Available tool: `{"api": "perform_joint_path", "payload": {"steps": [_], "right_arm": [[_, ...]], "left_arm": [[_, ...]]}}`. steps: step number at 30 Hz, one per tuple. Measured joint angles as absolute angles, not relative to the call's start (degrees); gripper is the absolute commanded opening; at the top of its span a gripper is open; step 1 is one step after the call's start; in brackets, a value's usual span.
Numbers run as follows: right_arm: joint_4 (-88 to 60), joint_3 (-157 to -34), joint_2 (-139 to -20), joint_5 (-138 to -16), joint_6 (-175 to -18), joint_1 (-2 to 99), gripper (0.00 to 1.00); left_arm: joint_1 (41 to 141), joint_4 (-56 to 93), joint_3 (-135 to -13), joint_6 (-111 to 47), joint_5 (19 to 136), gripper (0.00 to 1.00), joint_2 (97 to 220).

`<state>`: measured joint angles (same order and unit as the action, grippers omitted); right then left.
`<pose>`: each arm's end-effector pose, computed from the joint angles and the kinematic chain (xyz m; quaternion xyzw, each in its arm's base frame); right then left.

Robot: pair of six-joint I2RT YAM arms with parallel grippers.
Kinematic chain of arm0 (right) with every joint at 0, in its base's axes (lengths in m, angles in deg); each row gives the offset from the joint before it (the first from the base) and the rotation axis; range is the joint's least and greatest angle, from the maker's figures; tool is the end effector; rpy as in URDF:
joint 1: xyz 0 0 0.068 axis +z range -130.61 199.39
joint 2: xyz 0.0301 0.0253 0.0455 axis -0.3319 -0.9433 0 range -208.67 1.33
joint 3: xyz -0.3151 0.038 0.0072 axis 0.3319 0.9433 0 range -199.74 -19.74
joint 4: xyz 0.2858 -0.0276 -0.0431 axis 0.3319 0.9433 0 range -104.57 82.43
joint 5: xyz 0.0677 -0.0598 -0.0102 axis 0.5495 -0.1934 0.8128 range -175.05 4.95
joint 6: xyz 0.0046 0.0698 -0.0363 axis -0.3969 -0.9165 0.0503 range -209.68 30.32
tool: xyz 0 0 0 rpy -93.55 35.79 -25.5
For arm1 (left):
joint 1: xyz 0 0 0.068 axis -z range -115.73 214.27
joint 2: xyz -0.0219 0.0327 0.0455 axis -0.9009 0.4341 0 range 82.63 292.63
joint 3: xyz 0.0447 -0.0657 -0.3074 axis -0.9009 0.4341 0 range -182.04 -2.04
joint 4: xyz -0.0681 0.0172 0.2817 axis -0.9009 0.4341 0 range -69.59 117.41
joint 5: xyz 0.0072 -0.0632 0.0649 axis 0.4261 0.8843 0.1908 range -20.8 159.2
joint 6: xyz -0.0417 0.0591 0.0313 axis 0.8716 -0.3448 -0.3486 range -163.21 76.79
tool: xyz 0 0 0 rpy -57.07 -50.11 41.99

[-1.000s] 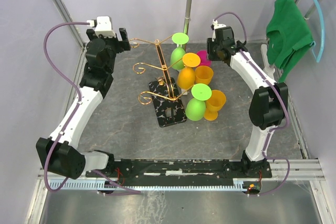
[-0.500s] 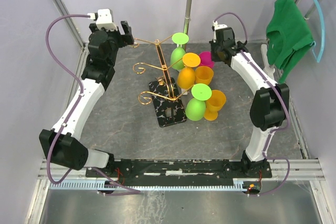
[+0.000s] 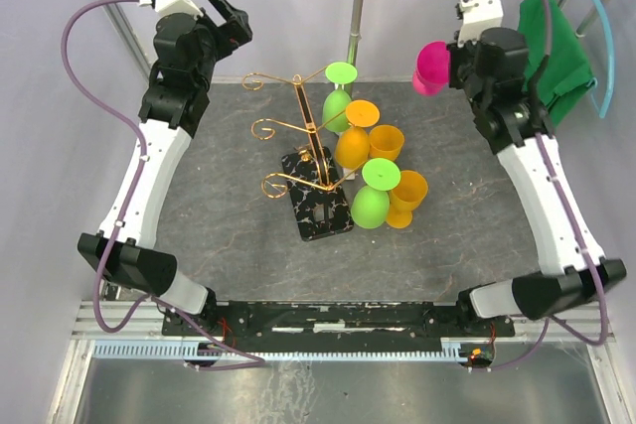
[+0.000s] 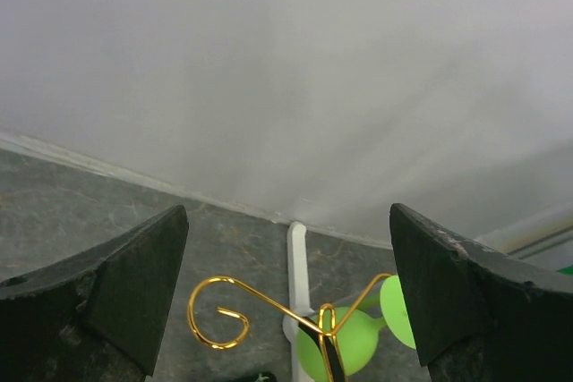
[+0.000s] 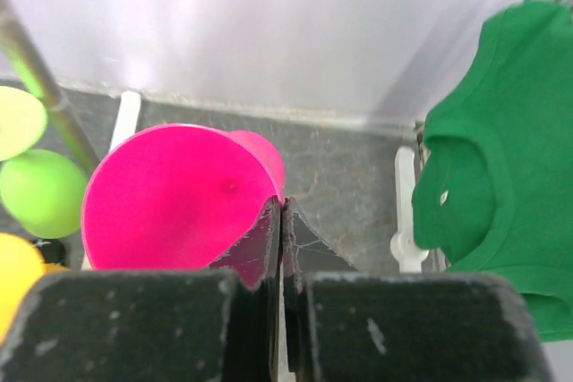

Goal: Place the wine glass upside down on the wine glass rack

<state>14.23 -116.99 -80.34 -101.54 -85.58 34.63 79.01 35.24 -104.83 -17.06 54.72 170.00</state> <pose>0.3520 0.0760 0.5203 -0.0425 0.7796 -0.0523 0.6226 0.3863 -0.0841 0.5556 -0.1585 0.6855 -0.1632 0.6916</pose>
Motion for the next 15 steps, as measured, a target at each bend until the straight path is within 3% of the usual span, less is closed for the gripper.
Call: {"api": "perform_joint_path", "payload": {"steps": [9, 15], "right_arm": [[16.57, -121.16, -68.8, -85.65, -84.45, 34.59, 0.01], [-2.66, -109.08, -61.24, -70.68, -92.27, 34.61, 0.01]], "left_arm": [[78.25, 36.05, -98.97, -4.47, 56.34, 0.99, 168.62], [77.99, 32.69, -92.45, 6.68, 56.27, 1.0, 166.02]]}}
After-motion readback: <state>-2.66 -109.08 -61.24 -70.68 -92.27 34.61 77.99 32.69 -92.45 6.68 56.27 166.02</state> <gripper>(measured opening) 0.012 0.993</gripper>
